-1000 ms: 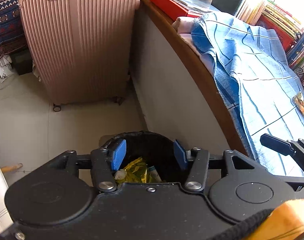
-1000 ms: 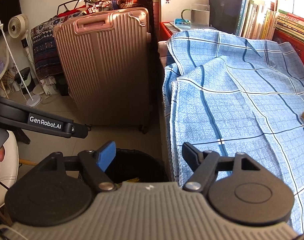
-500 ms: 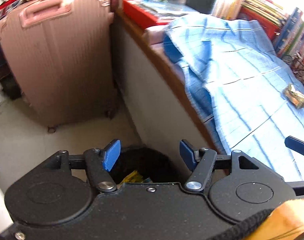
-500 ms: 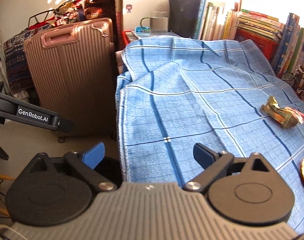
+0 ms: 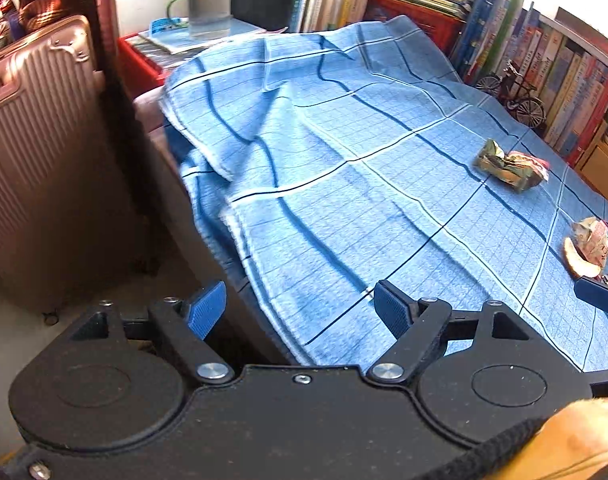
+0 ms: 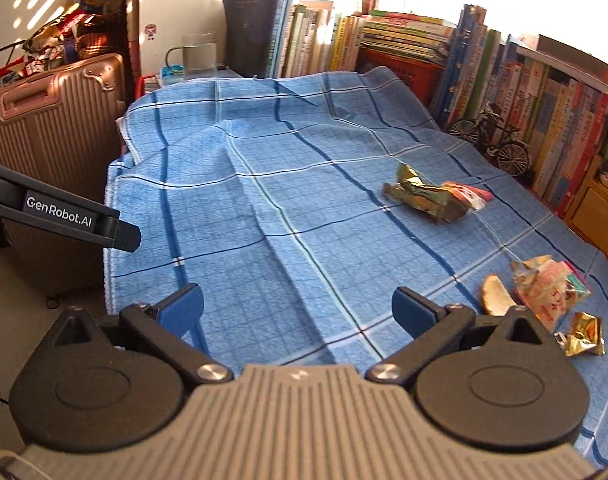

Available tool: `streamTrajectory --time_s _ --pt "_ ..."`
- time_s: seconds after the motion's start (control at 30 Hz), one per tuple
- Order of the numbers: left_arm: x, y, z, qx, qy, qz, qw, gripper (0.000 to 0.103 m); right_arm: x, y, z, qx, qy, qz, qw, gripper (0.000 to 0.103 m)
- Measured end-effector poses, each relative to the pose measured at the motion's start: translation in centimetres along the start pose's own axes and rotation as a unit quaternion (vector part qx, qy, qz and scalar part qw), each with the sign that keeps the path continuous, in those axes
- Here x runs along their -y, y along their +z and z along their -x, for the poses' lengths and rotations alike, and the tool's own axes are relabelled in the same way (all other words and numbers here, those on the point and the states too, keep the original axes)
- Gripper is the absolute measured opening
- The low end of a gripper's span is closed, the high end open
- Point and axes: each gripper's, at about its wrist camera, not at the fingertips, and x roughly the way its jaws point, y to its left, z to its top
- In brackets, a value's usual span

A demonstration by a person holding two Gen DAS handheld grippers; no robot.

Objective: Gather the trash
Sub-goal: 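Move both tools back over the remaining wrappers on the bed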

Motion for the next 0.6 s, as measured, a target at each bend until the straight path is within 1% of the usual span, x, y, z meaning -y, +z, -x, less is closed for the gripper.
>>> streamTrajectory --time_s 0.17,0.33,0.5,0.6 --pt "3.7 2.3 -1.8 -0.002 -0.031 -0.043 0.9986 0.083 3.0 -0.1 0.0 -0.004 -0.050 -0.036 0.998 0.103" --pt "7.4 4.9 -3.9 -0.002 -0.071 -0.078 0.9945 0.085 6.2 -0.4 -0.1 -0.012 -0.100 -0.083 0.991 0.103" --pt "10.9 6.5 -5.9 -0.018 -0.120 -0.108 0.9868 0.085 9.2 -0.9 -0.6 -0.034 -0.159 -0.134 0.978 0.103" --pt "13.1 6.9 -7.1 -0.023 -0.138 -0.136 0.9809 0.086 10.6 -1.1 -1.0 -0.045 -0.187 -0.160 0.968 0.103"
